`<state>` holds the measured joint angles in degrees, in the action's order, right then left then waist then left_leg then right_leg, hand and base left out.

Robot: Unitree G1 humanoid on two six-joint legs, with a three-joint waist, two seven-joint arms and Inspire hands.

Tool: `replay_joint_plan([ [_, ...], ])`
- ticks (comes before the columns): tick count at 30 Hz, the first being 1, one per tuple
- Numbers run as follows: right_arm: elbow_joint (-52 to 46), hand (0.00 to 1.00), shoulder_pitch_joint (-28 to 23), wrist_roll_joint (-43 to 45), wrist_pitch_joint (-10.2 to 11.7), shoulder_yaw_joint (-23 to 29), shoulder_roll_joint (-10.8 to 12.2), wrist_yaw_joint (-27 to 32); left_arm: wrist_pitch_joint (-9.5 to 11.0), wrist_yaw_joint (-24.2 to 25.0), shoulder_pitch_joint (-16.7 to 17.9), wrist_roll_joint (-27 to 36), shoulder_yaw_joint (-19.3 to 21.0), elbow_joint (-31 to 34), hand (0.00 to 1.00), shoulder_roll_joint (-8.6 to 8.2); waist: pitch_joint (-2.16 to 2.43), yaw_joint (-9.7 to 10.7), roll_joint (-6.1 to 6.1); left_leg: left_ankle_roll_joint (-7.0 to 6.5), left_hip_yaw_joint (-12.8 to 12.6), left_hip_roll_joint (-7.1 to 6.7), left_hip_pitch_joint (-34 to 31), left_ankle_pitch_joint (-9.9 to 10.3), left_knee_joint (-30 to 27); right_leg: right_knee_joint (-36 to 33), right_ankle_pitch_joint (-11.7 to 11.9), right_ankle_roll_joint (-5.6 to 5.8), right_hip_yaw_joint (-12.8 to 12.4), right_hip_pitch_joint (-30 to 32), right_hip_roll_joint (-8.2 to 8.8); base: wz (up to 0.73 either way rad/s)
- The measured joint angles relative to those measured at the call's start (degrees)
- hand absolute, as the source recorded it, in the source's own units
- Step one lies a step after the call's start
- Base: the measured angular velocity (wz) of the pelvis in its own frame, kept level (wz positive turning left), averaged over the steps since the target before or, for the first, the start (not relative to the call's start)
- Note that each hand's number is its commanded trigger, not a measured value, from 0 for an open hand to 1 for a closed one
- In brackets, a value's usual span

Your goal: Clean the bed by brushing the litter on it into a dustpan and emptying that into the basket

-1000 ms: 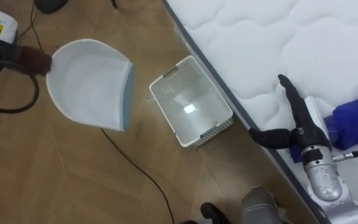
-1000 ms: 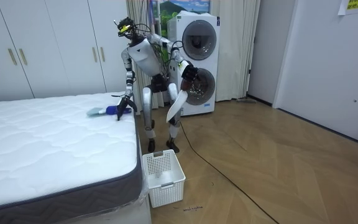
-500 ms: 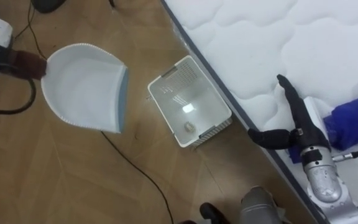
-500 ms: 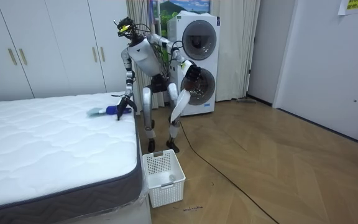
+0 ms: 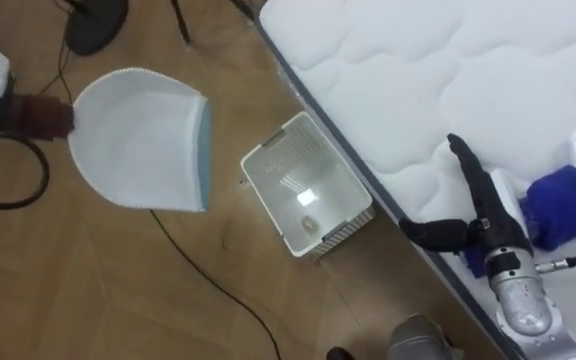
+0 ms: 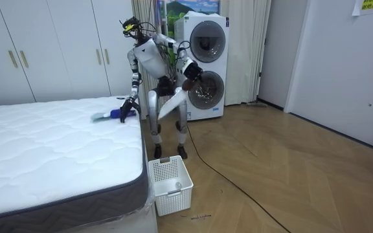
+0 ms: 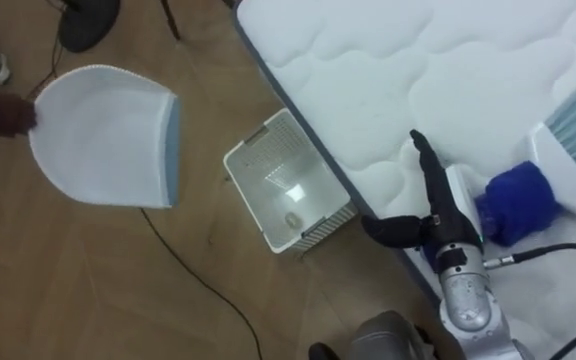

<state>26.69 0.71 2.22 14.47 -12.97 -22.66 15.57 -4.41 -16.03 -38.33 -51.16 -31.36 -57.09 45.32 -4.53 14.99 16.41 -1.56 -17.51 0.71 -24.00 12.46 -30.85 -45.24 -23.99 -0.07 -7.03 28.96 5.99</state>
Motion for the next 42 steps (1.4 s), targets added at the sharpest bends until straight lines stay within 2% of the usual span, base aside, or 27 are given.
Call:
replay_joint_plan([
  [2, 2.05, 0.00, 0.56, -0.26, 0.53, -0.16, 0.71, 0.05, 2.24, -2.06, 3.05, 0.50, 2.02, 2.78, 1.00, -0.16, 0.35, -1.26, -1.43, 0.67, 3.48, -0.28, 0.48, 0.32, 0.53, 1.56, 1.39, 0.27, -2.29, -0.08, -1.69, -0.75],
  [4, 2.53, 0.00, 0.39, -1.15, 0.51, 0.04, 1.29, 0.64, 3.58, -2.67, 4.28, 0.63, 3.02, 4.69, 1.00, -0.19, 0.75, -1.39, -1.95, 0.89, 5.35, -0.13, 0.48, 0.45, 0.54, 3.55, 2.52, 0.57, -2.67, -0.71, -2.54, -0.46],
  [7, 2.82, 0.00, -1.15, -2.57, 0.05, 1.42, 2.33, 2.14, 3.69, -3.86, 7.39, 1.07, 5.78, 11.39, 1.00, -0.65, 1.14, -1.36, -2.41, 0.89, 6.75, -0.03, 1.85, 0.45, 1.76, 7.73, 4.63, 1.61, -3.79, -3.01, -3.44, -0.28],
  [9, 4.18, 0.00, -1.91, -3.37, -0.27, 2.44, 2.77, 2.60, 4.20, -3.97, 8.31, 1.20, 6.22, 14.75, 1.00, -2.07, 1.49, -1.41, -2.75, 0.83, 6.57, -0.27, 3.77, 0.50, 2.96, 9.88, 5.41, 2.56, -4.49, -5.13, -3.29, -0.23],
  [12, 4.47, 0.00, -3.26, -5.31, -0.94, 3.66, 2.89, 3.06, 5.48, -4.78, 12.60, 4.94, 9.00, 23.42, 1.00, -4.35, 2.05, -3.01, -3.31, 0.39, 6.56, -0.61, 6.27, 0.77, 4.85, 13.56, 7.50, 3.61, -5.74, -7.16, -3.26, -0.51],
  [13, 4.05, 0.00, -3.83, -5.38, -1.37, 3.67, 2.92, 3.22, 6.88, -4.93, 13.94, 7.79, 9.10, 26.10, 1.00, -4.60, 2.24, -2.97, -3.62, 0.16, 6.48, -0.65, 7.13, 0.92, 5.63, 14.65, 8.17, 3.93, -5.56, -7.76, -3.15, -0.43],
  [16, 3.75, 0.00, -5.71, -4.80, -2.13, 4.22, 3.29, 3.21, 8.86, -4.94, 17.84, 10.64, 11.21, 31.90, 1.00, -6.29, 3.19, -4.30, -5.39, -0.26, 3.85, -0.31, 10.05, 1.62, 7.77, 16.50, 10.00, 4.35, -5.61, -7.93, -3.27, -0.74],
  [18, 2.39, 0.00, -6.77, -6.53, -2.86, 4.24, 3.25, 3.01, 9.06, -4.92, 21.09, 12.50, 12.39, 34.80, 1.00, -7.95, 3.48, -6.20, -6.03, -0.15, 1.13, 0.54, 12.78, 2.81, 8.64, 17.09, 11.89, 4.04, -2.74, -8.01, -3.32, -1.38],
  [19, 2.13, 0.00, -6.84, -7.06, -3.14, 4.16, 3.65, 2.92, 9.31, -4.75, 23.19, 13.27, 13.30, 35.82, 1.00, -9.50, 3.62, -7.60, -6.57, -0.12, -1.35, 1.10, 15.10, 3.30, 9.63, 17.56, 13.49, 3.26, 1.32, -8.16, -2.71, -1.73],
  [20, 2.12, 0.00, -6.81, -6.95, -3.29, 4.01, 4.80, 2.84, 9.87, -4.76, 25.12, 13.65, 14.74, 35.85, 1.00, -11.48, 3.62, -8.96, -7.46, 0.10, -4.82, 1.70, 18.12, 3.45, 11.25, 17.60, 14.79, 1.60, 8.26, -8.50, -1.25, -1.80],
  [21, 2.12, 0.00, -6.85, -6.94, -3.30, 3.86, 5.32, 2.65, 10.03, -4.75, 25.94, 13.96, 15.54, 35.85, 1.00, -12.48, 3.67, -9.50, -7.92, 0.20, -5.82, 1.75, 19.24, 3.52, 11.90, 17.68, 15.38, 0.77, 11.64, -8.98, -0.56, -1.79],
  [22, 2.09, 0.00, -6.90, -6.96, -3.30, 3.09, 5.84, 2.10, 10.38, -4.76, 27.25, 14.64, 16.69, 35.95, 1.00, -13.91, 3.87, -10.37, -8.82, 0.31, -6.77, 1.99, 20.77, 3.72, 12.97, 18.01, 16.51, -0.84, 17.12, -9.08, 0.52, -1.62],
  [23, 2.00, 0.00, -6.88, -7.06, -3.30, 2.50, 6.13, 1.54, 10.73, -4.77, 28.16, 15.37, 17.70, 36.28, 1.00, -14.93, 3.91, -10.80, -9.60, 0.47, -8.86, 2.52, 21.72, 3.99, 13.45, 18.89, 17.91, -2.09, 20.98, -9.32, 0.93, -1.47],
  [24, 1.99, 0.00, -6.87, -7.51, -3.30, 2.43, 6.43, 1.21, 10.74, -4.79, 28.54, 15.80, 17.99, 36.51, 1.00, -15.26, 3.95, -10.93, -9.89, 0.56, -9.85, 2.88, 21.94, 4.08, 13.54, 19.65, 18.45, -2.67, 22.65, -9.59, 1.01, -1.19],
  [25, 2.05, 0.00, -6.94, -8.80, -3.34, 2.41, 7.00, 0.61, 10.77, -4.81, 29.51, 16.07, 18.68, 37.50, 1.00, -16.08, 3.96, -10.93, -10.69, 0.65, -12.97, 3.75, 22.78, 4.16, 13.95, 20.56, 19.35, -3.44, 24.81, -10.07, 0.95, -1.12],
  [26, 2.09, 0.00, -6.97, -9.00, -3.38, 2.41, 7.11, 0.21, 10.81, -4.80, 30.95, 16.08, 19.54, 38.74, 1.00, -17.22, 4.06, -11.46, -11.14, 1.02, -16.27, 4.53, 24.04, 4.57, 14.19, 18.94, 18.74, -3.94, 26.16, -10.22, 1.28, -1.12],
  [28, 1.99, 0.00, -6.94, -8.91, -3.32, 2.39, 7.03, 0.25, 11.04, -4.84, 33.09, 17.54, 20.01, 40.61, 1.00, -18.63, 4.12, -11.66, -11.29, 1.96, -19.43, 5.36, 25.95, 5.20, 14.10, 15.28, 14.66, -2.90, 27.20, -12.28, 1.39, -0.96],
  [29, 1.83, 0.00, -6.96, -8.94, -3.24, 2.32, 6.98, 0.43, 11.14, -4.89, 33.97, 18.90, 20.01, 41.55, 1.00, -19.48, 4.13, -11.81, -11.50, 2.64, -20.35, 5.77, 26.79, 5.56, 13.84, 16.53, 13.63, -3.09, 27.06, -13.51, 0.58, -0.71],
  [31, 1.75, 0.00, -7.03, -8.98, -3.11, 1.94, 6.80, 0.37, 11.83, -4.90, 35.13, 20.80, 20.01, 42.33, 1.00, -20.55, 4.18, -11.54, -11.49, 3.36, -19.61, 6.59, 27.03, 6.03, 12.65, 19.40, 13.76, -4.36, 26.30, -14.23, -1.29, -0.52],
  [32, 1.38, 0.00, -7.09, -8.89, -3.11, 1.78, 6.92, -0.02, 12.38, -4.84, 35.78, 21.73, 20.04, 42.66, 0.92, -20.67, 4.17, -11.94, -11.68, 3.42, -18.16, 7.03, 26.73, 6.01, 12.16, 20.67, 14.34, -5.20, 25.66, -14.21, -2.49, -0.58],
  [33, 1.32, 0.00, -7.06, -8.71, -3.02, 1.73, 7.00, -0.30, 12.38, -4.69, 35.89, 21.82, 20.06, 42.62, 0.61, -20.75, 4.11, -12.07, -11.81, 3.46, -17.42, 7.32, 26.61, 5.99, 11.72, 21.13, 14.52, -5.43, 25.34, -14.35, -2.99, -0.54],
  [34, 1.32, 0.00, -7.16, -8.52, -2.93, 1.74, 7.04, -1.10, 12.38, -4.16, 36.35, 21.82, 20.11, 42.52, 0.51, -21.26, 4.10, -11.94, -11.90, 3.48, -15.32, 7.73, 26.68, 5.97, 10.95, 21.73, 14.74, -5.59, 25.05, -15.25, -3.83, -0.34],
  [35, 1.33, 0.00, -7.26, -8.33, -2.70, 1.87, 6.97, -1.77, 12.38, -3.44, 36.86, 21.92, 20.19, 42.49, 0.30, -22.06, 4.06, -11.64, -12.05, 3.48, -14.49, 7.81, 27.19, 5.97, 10.05, 21.88, 14.63, -5.75, 24.55, -15.98, -4.31, -0.27],
  [37, 1.31, 0.00, -7.49, -8.33, -2.27, 1.89, 6.94, -2.45, 12.86, -2.91, 37.72, 22.61, 20.19, 42.53, 0.26, -22.63, 3.97, -11.17, -12.34, 3.57, -13.78, 8.15, 27.76, 5.89, 8.65, 22.56, 14.38, -5.94, 23.38, -16.87, -5.16, -0.34],
  [38, 1.31, 0.00, -7.64, -8.10, -1.98, 1.86, 7.01, -3.01, 13.58, -2.87, 38.87, 23.43, 20.61, 42.60, 0.18, -22.68, 3.96, -10.96, -12.56, 3.61, -13.56, 8.53, 27.85, 5.86, 7.64, 22.68, 14.20, -6.22, 22.55, -17.11, -5.71, -0.41],
  [39, 1.31, 0.00, -7.71, -8.06, -1.94, 1.86, 7.01, -3.36, 13.73, -2.83, 39.51, 23.65, 20.88, 42.60, 0.00, -22.76, 3.94, -10.83, -12.68, 3.65, -13.41, 8.72, 27.79, 5.83, 7.03, 22.75, 14.14, -6.32, 22.03, -17.16, -6.03, -0.44],
  [42, 1.31, 0.00, -8.94, -6.88, -1.99, 1.87, 6.71, -4.32, 13.74, -1.86, 42.58, 24.73, 21.66, 42.58, 0.00, -23.93, 3.97, -10.90, -13.39, 4.15, -8.24, 8.74, 26.82, 5.31, 3.14, 22.84, 13.89, -6.78, 18.30, -17.80, -7.62, -0.50],
])
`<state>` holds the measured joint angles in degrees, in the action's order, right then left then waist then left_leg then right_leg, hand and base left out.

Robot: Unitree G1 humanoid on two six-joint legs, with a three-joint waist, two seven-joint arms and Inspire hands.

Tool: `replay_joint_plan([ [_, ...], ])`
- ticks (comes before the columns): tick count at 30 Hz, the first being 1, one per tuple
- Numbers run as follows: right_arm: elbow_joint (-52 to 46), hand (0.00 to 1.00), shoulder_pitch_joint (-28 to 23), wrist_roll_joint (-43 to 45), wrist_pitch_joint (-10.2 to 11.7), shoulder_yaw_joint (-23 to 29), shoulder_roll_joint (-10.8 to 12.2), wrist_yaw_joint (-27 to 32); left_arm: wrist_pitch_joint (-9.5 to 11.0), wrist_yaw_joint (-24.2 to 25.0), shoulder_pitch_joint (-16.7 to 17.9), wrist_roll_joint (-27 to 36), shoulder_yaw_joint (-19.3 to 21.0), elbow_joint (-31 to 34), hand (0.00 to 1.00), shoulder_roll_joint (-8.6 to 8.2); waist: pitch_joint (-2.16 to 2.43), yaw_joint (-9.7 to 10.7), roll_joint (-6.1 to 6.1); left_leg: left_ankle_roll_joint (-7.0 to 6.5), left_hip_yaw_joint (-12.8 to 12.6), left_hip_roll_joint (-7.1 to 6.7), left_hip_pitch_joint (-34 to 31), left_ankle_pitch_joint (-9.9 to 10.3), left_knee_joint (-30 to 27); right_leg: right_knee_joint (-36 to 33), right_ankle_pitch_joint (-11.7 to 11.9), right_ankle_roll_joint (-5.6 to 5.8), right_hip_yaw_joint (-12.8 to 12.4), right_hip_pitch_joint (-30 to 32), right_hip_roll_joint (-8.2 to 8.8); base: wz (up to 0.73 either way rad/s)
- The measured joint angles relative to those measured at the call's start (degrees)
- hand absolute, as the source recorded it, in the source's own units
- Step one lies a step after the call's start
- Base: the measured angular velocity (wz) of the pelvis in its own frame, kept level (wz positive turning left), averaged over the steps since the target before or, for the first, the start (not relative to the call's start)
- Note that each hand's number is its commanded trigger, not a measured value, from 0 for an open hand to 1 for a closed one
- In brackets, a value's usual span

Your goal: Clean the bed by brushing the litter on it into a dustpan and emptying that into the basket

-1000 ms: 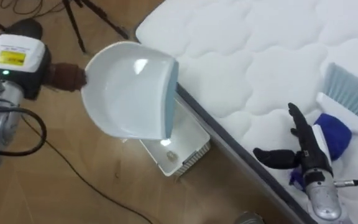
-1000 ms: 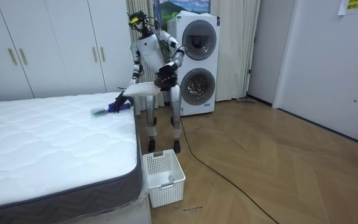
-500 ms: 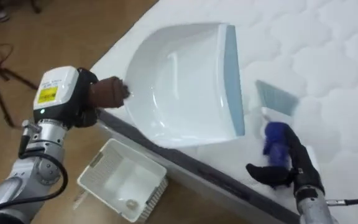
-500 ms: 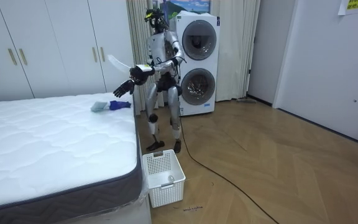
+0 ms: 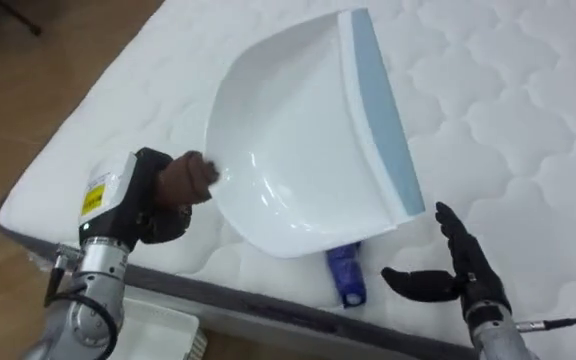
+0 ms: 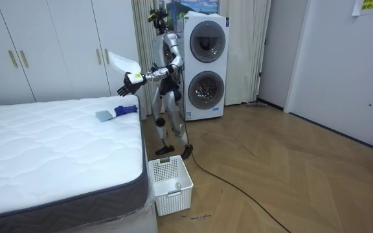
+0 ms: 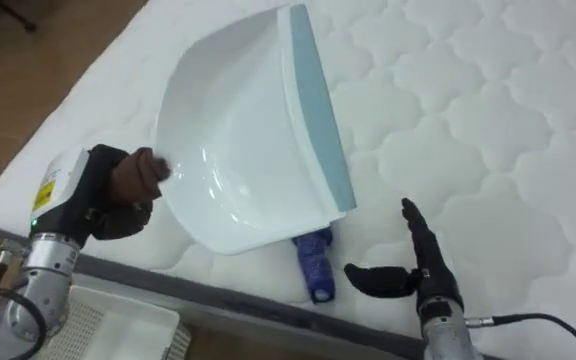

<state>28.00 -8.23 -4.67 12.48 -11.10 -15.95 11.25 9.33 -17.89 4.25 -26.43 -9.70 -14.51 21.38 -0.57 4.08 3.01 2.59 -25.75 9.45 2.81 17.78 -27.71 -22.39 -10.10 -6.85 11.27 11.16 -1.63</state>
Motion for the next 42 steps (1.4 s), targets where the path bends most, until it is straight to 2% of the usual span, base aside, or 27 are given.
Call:
replay_joint_plan([
  [1, 0.00, 0.00, -0.16, 0.53, -0.02, 0.03, -0.04, -0.28, 0.00, 0.10, 1.28, 0.00, 0.31, -0.01, 0.00, -1.00, -0.07, -0.63, -0.31, -0.18, 4.16, -1.07, -0.81, 0.47, -0.37, -0.11, -0.09, -0.13, -2.53, -0.22, -0.50, -0.76],
  [2, 0.00, 0.00, -0.17, 0.59, -0.02, 0.03, 0.00, -0.38, 0.03, 0.29, 1.84, -0.02, 0.31, -0.01, 0.00, -1.93, -0.40, -1.20, -1.01, -0.55, 8.33, -2.63, -2.40, 0.71, 0.98, -0.18, -0.11, -0.10, -4.70, -0.17, -0.58, -0.79],
  [3, 0.00, 0.00, -0.16, 0.62, -0.02, 0.02, -0.01, -0.65, 0.06, 0.32, 2.03, 0.00, 0.30, -0.02, 0.00, -2.45, -0.55, -1.36, -1.39, -0.50, 9.87, -3.33, -3.61, 0.68, 1.44, -0.20, -0.08, -0.05, -5.62, -0.15, -0.58, -0.79],
  [4, 0.00, 0.00, -0.23, 0.72, -0.02, -0.06, -0.14, -1.10, 0.23, 0.32, 2.48, -0.01, 0.28, -0.09, 0.00, -3.41, -0.49, -1.69, -1.71, 0.00, 13.05, -4.27, -6.14, 0.01, 2.95, -0.22, 0.08, 0.22, -6.97, -0.11, -0.65, -0.76],
  [5, 0.01, 0.00, -0.48, 0.92, -0.01, -0.02, -0.37, -1.52, 0.79, 0.32, 2.77, -0.01, 0.29, -0.16, 0.00, -4.31, -0.31, -2.32, -1.48, 0.63, 15.68, -4.43, -8.15, -2.36, 5.43, -0.27, 0.25, 0.48, -8.48, -0.11, -1.32, -0.81],
  [6, 0.20, 0.00, -0.75, 1.33, 0.00, -0.03, -0.35, -1.59, 1.28, 0.30, 2.82, -0.04, 0.29, -0.48, 0.00, -4.69, -0.26, -2.81, -1.54, -0.32, 16.63, -4.24, -8.87, -3.70, 5.75, -0.50, 0.26, 0.54, -9.36, -0.13, -1.59, -1.00],
  [7, 0.33, 0.00, -1.83, 2.68, 0.06, -0.07, -0.24, -2.09, 2.10, 0.28, 3.55, 0.00, 0.31, -1.26, 0.00, -5.16, 0.51, -4.15, -1.65, -0.44, 18.18, -4.51, -8.14, -4.00, 6.44, -0.21, 0.48, 0.85, -10.64, -0.32, -1.85, -0.80],
  [8, 0.35, 0.00, -2.81, 3.40, 0.11, -0.06, -0.16, -2.20, 2.77, 0.29, 3.71, 0.02, 0.31, -2.00, 0.00, -5.16, 0.87, -3.82, -1.85, -0.51, 18.20, -5.07, -6.96, -3.95, 7.60, 0.04, 0.53, 1.09, -11.44, -0.50, -1.94, -0.62],
  [10, 0.38, 0.00, -4.22, 4.05, 0.07, 0.07, -0.15, -2.16, 2.91, 0.29, 4.07, 0.08, 0.32, -2.91, 0.00, -5.22, 0.90, -3.22, -1.94, -0.62, 17.84, -5.39, -5.83, -3.89, 9.24, 1.30, 0.97, 1.61, -12.12, -1.05, -2.24, -0.19],
  [13, 0.69, 0.00, -6.43, 4.89, 0.07, 0.08, -0.06, -2.37, 2.81, 0.65, 4.97, 1.33, 0.29, -4.89, 0.00, -5.26, 0.82, -2.67, -1.87, -0.64, 17.27, -5.34, -4.09, -3.89, 11.26, 3.09, 1.46, 1.68, -12.52, -2.57, -2.53, -0.10],
  [15, 1.32, 0.00, -7.61, 4.86, -0.01, 0.62, -0.05, -2.71, 2.76, 0.65, 5.82, 2.14, 0.27, -5.17, 0.00, -5.34, 0.64, -2.62, -1.64, -0.64, 17.24, -5.37, -2.89, -3.90, 12.41, 3.76, 1.45, 1.68, -12.57, -3.53, -2.59, -0.02],
  [16, 2.62, 0.00, -7.64, 4.87, 0.02, 1.01, -0.01, -2.83, 2.80, 0.64, 6.15, 2.98, 0.25, -6.08, 0.00, -5.40, 0.38, -2.62, -1.48, -0.63, 16.96, -5.46, -1.94, -3.93, 13.21, 3.82, 1.28, 1.73, -12.89, -3.99, -2.63, -0.08],
  [19, 7.80, 0.00, -6.92, 4.92, 0.02, 1.61, 0.20, -4.15, 2.83, 0.83, 6.13, 4.50, 0.38, -11.65, 0.00, -6.01, 0.39, -2.63, -1.01, -0.61, 16.48, -5.73, -0.38, -4.04, 14.86, 3.95, 0.61, 1.84, -13.56, -4.27, -2.72, -0.08],
  [22, 13.32, 0.00, -6.78, 5.49, -0.02, 3.33, 1.72, -5.48, 2.75, 2.09, 6.23, 4.42, 0.58, -17.76, 0.00, -6.94, 0.40, -2.78, -0.87, -0.74, 16.89, -5.84, -0.26, -4.14, 15.07, 4.94, 0.54, 1.86, -13.60, -4.52, -2.82, -0.07],
  [27, 19.93, 0.00, -7.34, 4.39, -0.15, 4.75, 2.48, -7.18, 2.25, 5.44, 7.36, 5.00, 0.63, -24.79, 0.00, -7.06, 0.17, -2.42, -1.22, -0.74, 17.24, -5.85, 1.25, -4.14, 15.68, 7.82, 0.56, 1.89, -13.49, -7.15, -2.85, -0.01],
  [29, 22.51, 0.00, -7.40, 2.45, -0.34, 6.36, 2.83, -7.61, 2.26, 6.85, 7.61, 7.02, 0.99, -27.95, 0.00, -7.11, 0.12, -2.54, -1.53, -0.74, 17.32, -5.84, 2.54, -4.14, 16.60, 8.77, 0.51, 1.95, -13.93, -8.33, -3.04, -0.08],
  [31, 24.26, 0.00, -7.45, 2.48, -0.27, 8.09, 3.57, -8.16, 2.30, 7.37, 7.55, 7.53, 2.90, -31.70, 0.00, -7.78, 0.22, -2.47, -1.75, -0.74, 17.87, -5.84, 3.32, -4.14, 16.88, 8.91, 0.51, 1.95, -14.52, -9.09, -3.39, -0.14],
  [34, 26.94, 0.00, -7.49, 2.45, 0.11, 11.28, 5.59, -9.05, 2.28, 7.45, 7.65, 8.01, 7.13, -38.02, 0.00, -8.99, 0.66, -1.82, -2.41, -0.74, 18.05, -5.79, 4.18, -4.14, 17.04, 9.94, 0.50, 1.94, -14.42, -10.29, -3.36, -0.07],
  [37, 30.09, 0.00, -7.09, 1.73, -0.25, 12.42, 6.70, -9.07, 2.19, 7.41, 7.87, 11.39, 9.49, -43.99, 0.00, -9.55, 0.67, -1.72, -2.86, -0.74, 18.07, -5.77, 5.35, -4.13, 17.18, 10.39, 0.49, 1.94, -14.58, -11.51, -3.34, -0.09],
  [40, 33.10, 0.00, -6.91, 0.20, -1.74, 12.47, 7.15, -9.07, 0.70, 7.41, 7.92, 13.62, 10.87, -47.98, 0.00, -9.66, 0.52, -1.30, -2.93, -0.74, 18.29, -5.80, 5.86, -4.11, 17.37, 10.90, 0.50, 1.94, -14.46, -12.24, -3.27, -0.03],
  [42, 34.95, 0.00, -6.78, 0.48, -3.08, 12.95, 7.15, -9.28, -0.39, 7.42, 8.32, 14.69, 11.95, -49.70, 0.00, -9.74, 0.58, -1.30, -3.00, -0.75, 18.49, -5.86, 6.01, -4.11, 17.38, 10.89, 0.49, 1.94, -14.44, -12.22, -3.24, 0.00],
])
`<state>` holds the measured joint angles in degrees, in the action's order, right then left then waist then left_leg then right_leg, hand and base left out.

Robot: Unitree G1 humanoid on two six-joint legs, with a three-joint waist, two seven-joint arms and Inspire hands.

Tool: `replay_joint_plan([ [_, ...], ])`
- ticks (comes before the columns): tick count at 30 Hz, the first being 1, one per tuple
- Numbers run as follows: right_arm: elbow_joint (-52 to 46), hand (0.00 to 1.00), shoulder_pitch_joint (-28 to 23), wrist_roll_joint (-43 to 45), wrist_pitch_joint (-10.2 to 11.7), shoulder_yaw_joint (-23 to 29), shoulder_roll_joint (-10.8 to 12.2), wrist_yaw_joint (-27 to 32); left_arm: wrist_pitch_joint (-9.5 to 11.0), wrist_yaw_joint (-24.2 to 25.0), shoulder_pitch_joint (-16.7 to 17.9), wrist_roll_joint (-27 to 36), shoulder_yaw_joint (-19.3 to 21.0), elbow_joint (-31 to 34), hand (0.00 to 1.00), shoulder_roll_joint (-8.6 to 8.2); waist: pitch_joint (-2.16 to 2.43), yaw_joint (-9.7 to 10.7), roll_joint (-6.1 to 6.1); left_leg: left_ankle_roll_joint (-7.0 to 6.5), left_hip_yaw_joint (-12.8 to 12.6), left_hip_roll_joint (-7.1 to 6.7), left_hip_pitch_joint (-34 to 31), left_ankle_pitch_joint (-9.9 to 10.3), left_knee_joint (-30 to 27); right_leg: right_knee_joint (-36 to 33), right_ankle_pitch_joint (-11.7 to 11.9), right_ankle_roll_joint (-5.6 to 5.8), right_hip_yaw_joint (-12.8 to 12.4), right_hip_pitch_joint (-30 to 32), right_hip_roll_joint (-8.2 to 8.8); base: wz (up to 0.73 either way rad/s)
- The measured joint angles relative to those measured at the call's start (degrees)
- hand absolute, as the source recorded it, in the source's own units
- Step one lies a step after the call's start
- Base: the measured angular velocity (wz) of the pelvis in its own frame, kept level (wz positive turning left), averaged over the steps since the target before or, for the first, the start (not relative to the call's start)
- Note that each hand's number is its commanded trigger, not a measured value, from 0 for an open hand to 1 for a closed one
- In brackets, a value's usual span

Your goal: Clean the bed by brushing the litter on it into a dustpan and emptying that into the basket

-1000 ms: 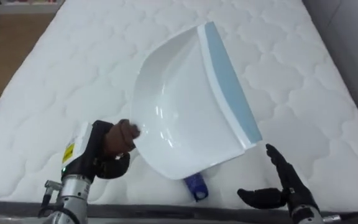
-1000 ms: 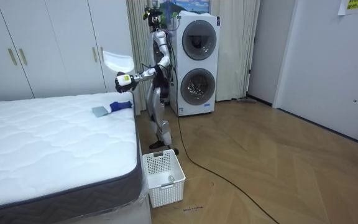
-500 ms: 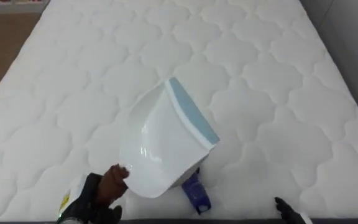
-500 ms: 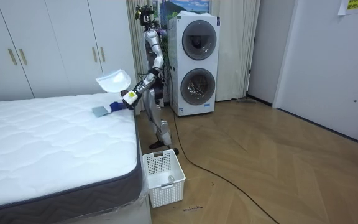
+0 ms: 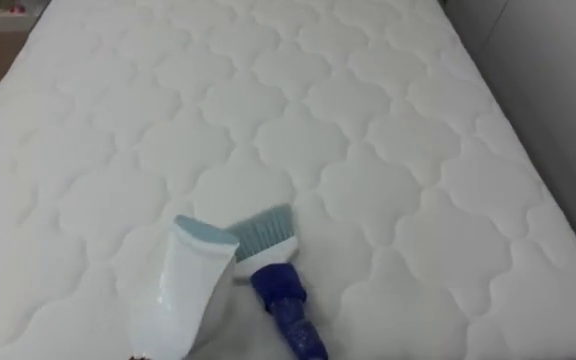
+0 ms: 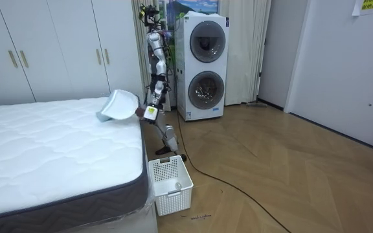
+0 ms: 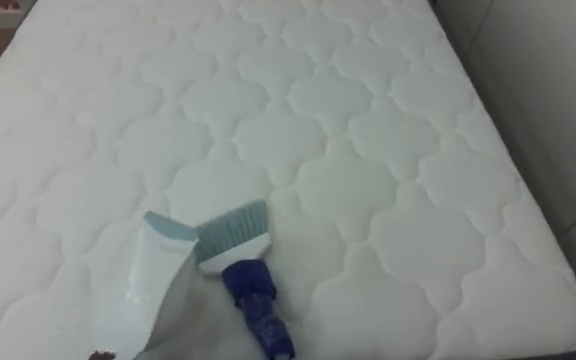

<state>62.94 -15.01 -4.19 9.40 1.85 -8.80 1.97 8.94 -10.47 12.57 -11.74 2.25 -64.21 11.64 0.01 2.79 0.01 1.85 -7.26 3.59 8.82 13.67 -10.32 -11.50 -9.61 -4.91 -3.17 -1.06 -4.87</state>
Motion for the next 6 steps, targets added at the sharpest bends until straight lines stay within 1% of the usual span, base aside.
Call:
replay_joint_plan([
  [2, 2.31, 0.00, 0.11, 0.76, -1.67, 2.00, 0.03, -0.21, -2.10, 0.05, 0.71, 0.34, 2.38, -0.93, 0.00, -0.24, -0.04, -0.05, -0.04, 0.00, -0.02, -0.01, 0.18, 0.00, 0.32, 0.00, -0.01, 0.01, 0.07, 0.05, 0.01, 0.00],
  [3, 2.90, 0.00, 0.10, 1.00, -2.17, 2.48, -0.04, -0.18, -2.65, 0.05, 0.82, 0.36, 2.70, -1.34, 0.00, -0.28, -0.05, -0.08, 0.02, 0.00, -0.02, -0.01, 0.37, 0.00, 0.53, 0.00, -0.01, 0.02, 0.08, -0.01, -0.01, 0.00],
  [5, 5.22, 0.00, 0.14, 3.09, -4.31, 3.92, -0.14, -0.16, -5.03, 0.10, 1.27, 0.35, 3.99, -3.00, 0.00, -0.59, -0.03, -0.15, 0.11, 0.00, -0.08, -0.01, 0.67, 0.00, 0.91, -0.20, -0.05, 0.08, 0.15, -0.04, -0.03, 0.00],
  [6, 5.87, 0.00, 0.21, 3.76, -4.75, 3.96, -0.15, -0.16, -5.55, 0.14, 1.44, 0.34, 4.41, -3.41, 0.00, -0.75, -0.03, -0.15, 0.10, 0.00, -0.09, -0.03, 0.74, 0.00, 0.91, -0.23, -0.05, 0.09, 0.12, -0.04, -0.03, 0.00],
])
